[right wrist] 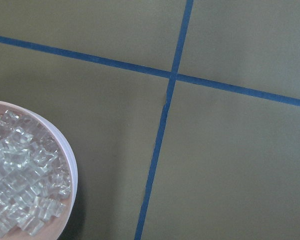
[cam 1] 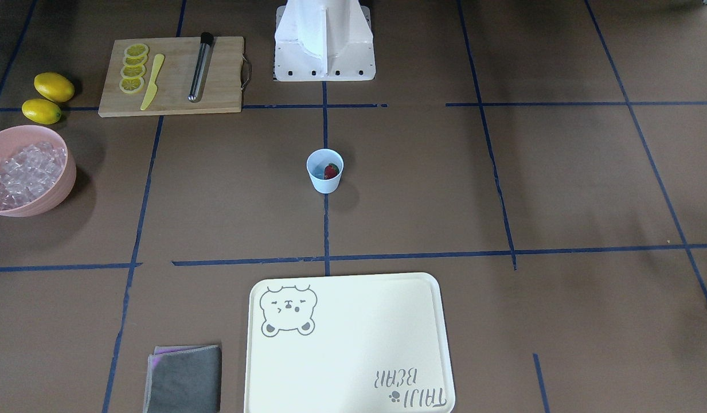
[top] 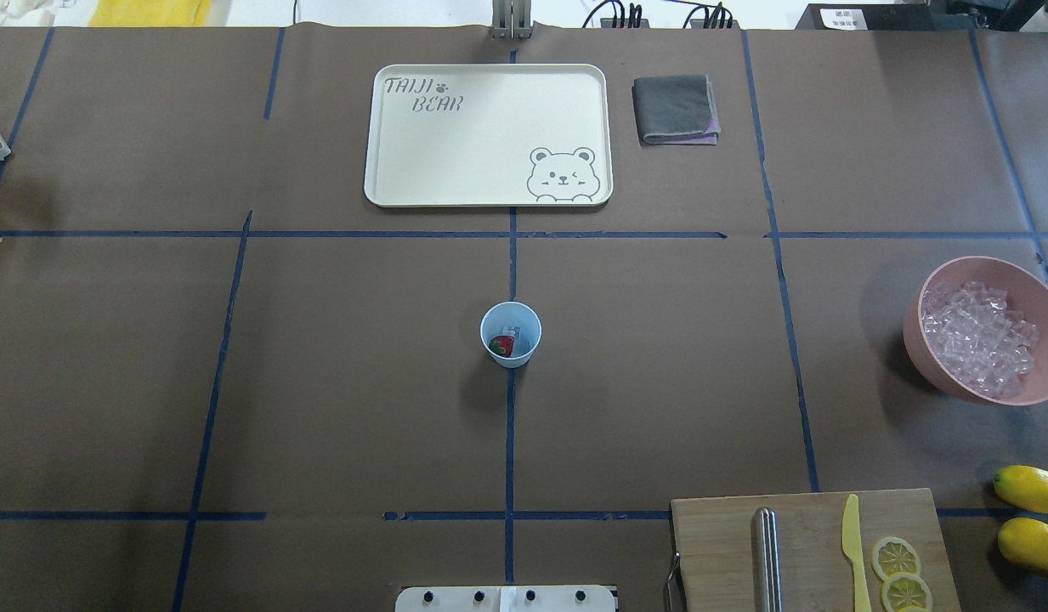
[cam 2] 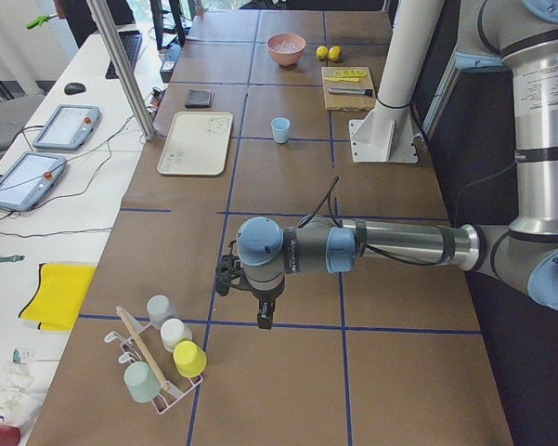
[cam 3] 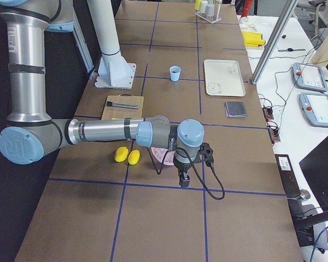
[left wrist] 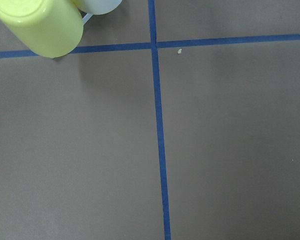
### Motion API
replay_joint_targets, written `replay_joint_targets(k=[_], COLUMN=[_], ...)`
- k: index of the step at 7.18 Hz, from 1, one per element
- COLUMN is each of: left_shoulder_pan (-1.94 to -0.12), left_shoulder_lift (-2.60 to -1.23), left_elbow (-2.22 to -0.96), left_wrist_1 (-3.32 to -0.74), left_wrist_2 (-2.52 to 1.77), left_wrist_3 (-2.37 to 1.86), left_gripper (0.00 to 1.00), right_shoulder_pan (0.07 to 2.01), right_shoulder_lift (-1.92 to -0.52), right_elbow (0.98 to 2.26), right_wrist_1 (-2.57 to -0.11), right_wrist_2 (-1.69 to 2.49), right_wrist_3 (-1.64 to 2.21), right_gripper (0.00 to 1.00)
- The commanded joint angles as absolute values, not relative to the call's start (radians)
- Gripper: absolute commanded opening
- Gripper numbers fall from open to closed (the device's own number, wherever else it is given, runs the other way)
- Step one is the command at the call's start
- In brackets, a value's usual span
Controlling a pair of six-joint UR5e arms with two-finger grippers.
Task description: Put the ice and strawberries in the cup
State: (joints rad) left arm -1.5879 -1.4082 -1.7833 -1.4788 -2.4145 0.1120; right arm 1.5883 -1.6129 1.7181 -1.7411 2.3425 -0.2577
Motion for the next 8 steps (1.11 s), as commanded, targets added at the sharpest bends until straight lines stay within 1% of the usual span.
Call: replay_joint_targets(k=[1, 8], left_shoulder_pan=[-1.588, -1.585], left_shoulder_lift=[-1.408, -1.394], left_elbow=[-1.781, -1.779], left_wrist_1=[-1.479, -1.474], left_wrist_2=[-2.411, -2.411], left_wrist_3=[0.112, 0.112], left_gripper=[1.00, 1.00], right_shoulder_pan=[1.588, 1.588], right_shoulder_lift=[-1.612, -1.612], right_elbow=[1.718, 1.721], right_wrist_1=[-1.735, -1.735], right_wrist_2=[2.342, 2.344], right_wrist_3=[-0.258, -0.258], right_gripper=[1.00, 1.00])
